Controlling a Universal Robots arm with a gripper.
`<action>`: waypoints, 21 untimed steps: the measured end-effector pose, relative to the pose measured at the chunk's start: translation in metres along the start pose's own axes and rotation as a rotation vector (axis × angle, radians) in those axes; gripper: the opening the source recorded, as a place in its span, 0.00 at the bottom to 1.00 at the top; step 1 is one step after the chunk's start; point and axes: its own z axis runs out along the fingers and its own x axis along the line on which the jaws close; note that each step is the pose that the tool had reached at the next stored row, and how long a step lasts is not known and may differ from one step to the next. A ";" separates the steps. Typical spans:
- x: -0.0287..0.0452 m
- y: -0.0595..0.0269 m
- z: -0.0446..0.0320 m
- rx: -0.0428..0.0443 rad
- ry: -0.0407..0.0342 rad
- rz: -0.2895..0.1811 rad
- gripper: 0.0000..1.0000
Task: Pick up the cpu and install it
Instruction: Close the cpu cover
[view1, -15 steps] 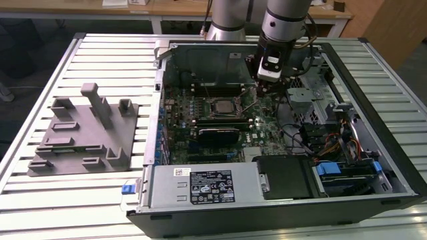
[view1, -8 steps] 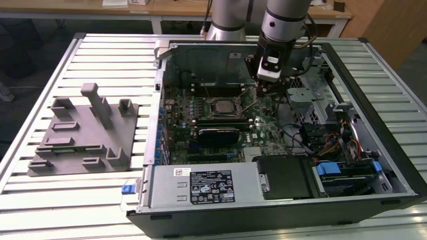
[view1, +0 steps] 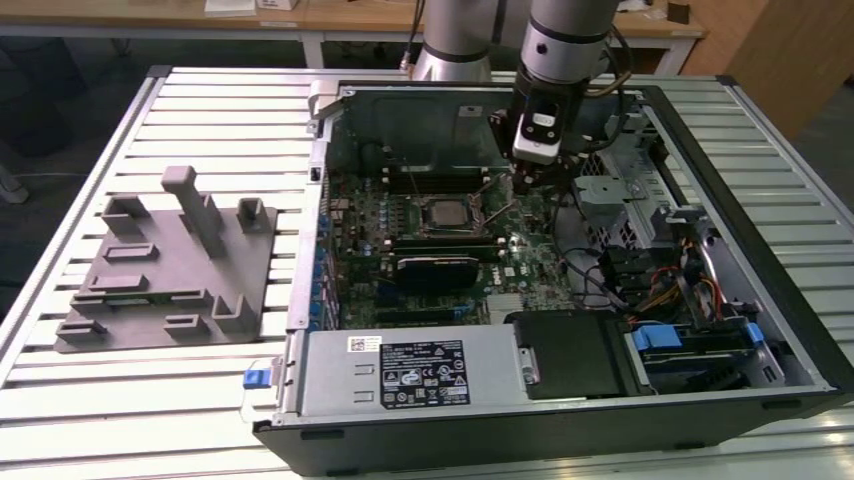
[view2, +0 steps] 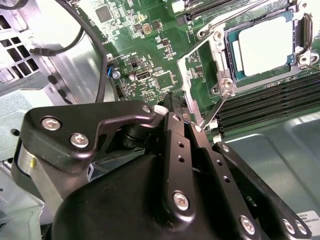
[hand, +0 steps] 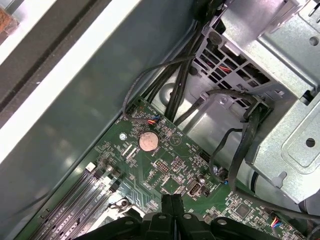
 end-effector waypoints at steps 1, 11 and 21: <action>0.0000 0.0000 0.0000 -0.0005 -0.0003 0.000 0.11; 0.0006 -0.0008 0.0000 -0.0085 -0.0070 0.000 0.11; 0.0013 -0.0016 0.0000 -0.0175 -0.0143 0.000 0.11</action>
